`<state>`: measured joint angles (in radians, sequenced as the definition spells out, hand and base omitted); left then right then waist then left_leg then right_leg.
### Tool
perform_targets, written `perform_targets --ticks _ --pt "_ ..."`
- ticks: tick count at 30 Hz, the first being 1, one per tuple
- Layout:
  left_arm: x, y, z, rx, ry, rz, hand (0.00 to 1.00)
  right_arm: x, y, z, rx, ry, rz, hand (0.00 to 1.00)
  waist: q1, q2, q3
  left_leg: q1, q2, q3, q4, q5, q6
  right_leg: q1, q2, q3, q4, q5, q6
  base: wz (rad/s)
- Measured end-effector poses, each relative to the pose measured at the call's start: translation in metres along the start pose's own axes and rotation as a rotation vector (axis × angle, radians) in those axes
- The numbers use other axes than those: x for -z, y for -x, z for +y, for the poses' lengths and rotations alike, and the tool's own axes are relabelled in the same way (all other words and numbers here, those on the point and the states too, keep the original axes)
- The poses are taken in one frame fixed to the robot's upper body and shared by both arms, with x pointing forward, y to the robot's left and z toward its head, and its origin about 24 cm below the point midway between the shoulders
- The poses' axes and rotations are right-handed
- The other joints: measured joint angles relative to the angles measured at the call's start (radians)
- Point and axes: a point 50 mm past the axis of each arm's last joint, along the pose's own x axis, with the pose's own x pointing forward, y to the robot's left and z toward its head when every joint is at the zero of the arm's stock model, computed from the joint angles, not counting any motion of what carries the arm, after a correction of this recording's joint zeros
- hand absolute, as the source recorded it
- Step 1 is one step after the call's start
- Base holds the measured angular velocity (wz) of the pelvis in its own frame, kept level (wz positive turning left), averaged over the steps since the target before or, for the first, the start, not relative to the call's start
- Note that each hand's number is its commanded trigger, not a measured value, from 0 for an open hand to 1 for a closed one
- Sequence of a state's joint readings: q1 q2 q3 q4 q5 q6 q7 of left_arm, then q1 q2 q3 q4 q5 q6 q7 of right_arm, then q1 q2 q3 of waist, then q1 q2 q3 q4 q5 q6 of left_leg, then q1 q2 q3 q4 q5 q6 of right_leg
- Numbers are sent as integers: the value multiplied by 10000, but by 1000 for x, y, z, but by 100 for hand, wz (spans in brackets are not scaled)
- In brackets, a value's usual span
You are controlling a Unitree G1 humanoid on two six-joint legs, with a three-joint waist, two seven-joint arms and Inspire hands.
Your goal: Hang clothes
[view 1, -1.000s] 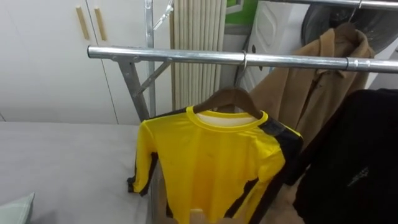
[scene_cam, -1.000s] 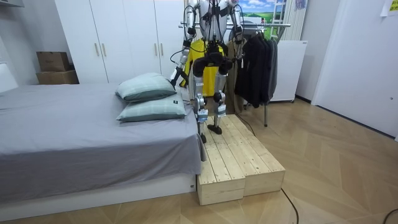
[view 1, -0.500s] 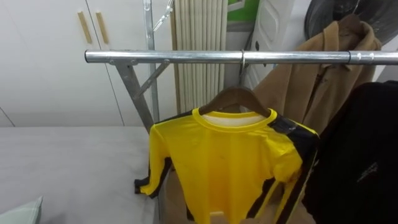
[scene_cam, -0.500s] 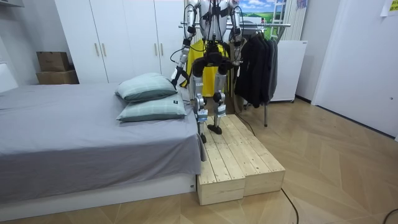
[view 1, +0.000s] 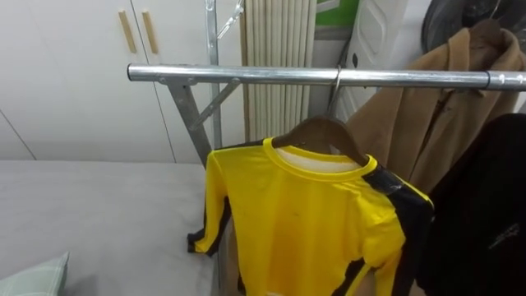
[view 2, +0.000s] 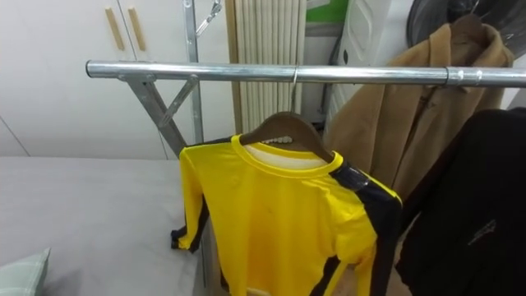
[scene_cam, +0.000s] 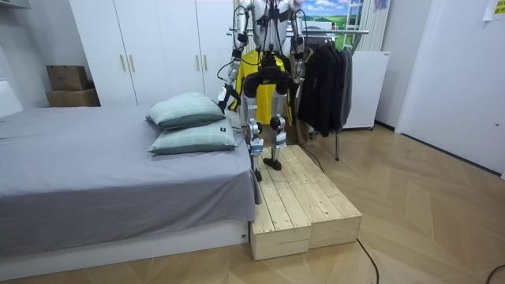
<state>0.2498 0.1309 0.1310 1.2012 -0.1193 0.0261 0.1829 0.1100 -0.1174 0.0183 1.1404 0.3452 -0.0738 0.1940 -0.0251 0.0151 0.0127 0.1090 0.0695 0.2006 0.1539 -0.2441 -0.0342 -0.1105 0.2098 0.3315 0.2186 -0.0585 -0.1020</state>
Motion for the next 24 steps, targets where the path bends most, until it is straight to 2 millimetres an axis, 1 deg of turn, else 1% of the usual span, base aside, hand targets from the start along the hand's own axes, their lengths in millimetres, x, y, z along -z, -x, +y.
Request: perform_targets --ticks 3,9,12,13,14,17,24 --pt "1 0 0 -8 39 -26 0 3 0 0 -64 -35 111 0 -2 -45 0 0 -25 -7 3 9 15 -2 -10 44 2 -36 30 0" --pt "0 0 0 -35 95 -98 0 5 0 1 -86 -54 208 0 1 -153 -27 1 -76 -72 5 32 54 16 -5 188 2 -44 94 0" --pt "0 0 0 -26 91 -130 0 5 0 1 -106 -44 205 0 7 -176 -32 -31 -106 -69 -14 40 76 -30 14 179 10 -23 128 0" --pt "-1 0 0 -20 78 -151 0 4 0 1 -114 -27 200 0 12 -181 -47 -84 -110 -55 -15 35 91 -97 1 77 29 -9 131 0" --pt "-2 0 -1 -15 76 -164 0 4 0 1 -118 -23 191 0 16 -182 -43 -93 -110 -47 -17 31 97 -123 -26 -28 26 15 110 0" --pt "-2 0 -1 -6 -17 -188 0 4 0 1 -102 -19 208 0 23 -173 -35 -95 -99 -60 -34 28 97 -130 -36 -117 29 34 89 4" --pt "-3 0 -2 1 -71 -216 0 0 -2 4 -119 160 186 0 24 -124 -4 -108 -89 -147 -41 24 99 -114 -39 -62 17 13 69 2"
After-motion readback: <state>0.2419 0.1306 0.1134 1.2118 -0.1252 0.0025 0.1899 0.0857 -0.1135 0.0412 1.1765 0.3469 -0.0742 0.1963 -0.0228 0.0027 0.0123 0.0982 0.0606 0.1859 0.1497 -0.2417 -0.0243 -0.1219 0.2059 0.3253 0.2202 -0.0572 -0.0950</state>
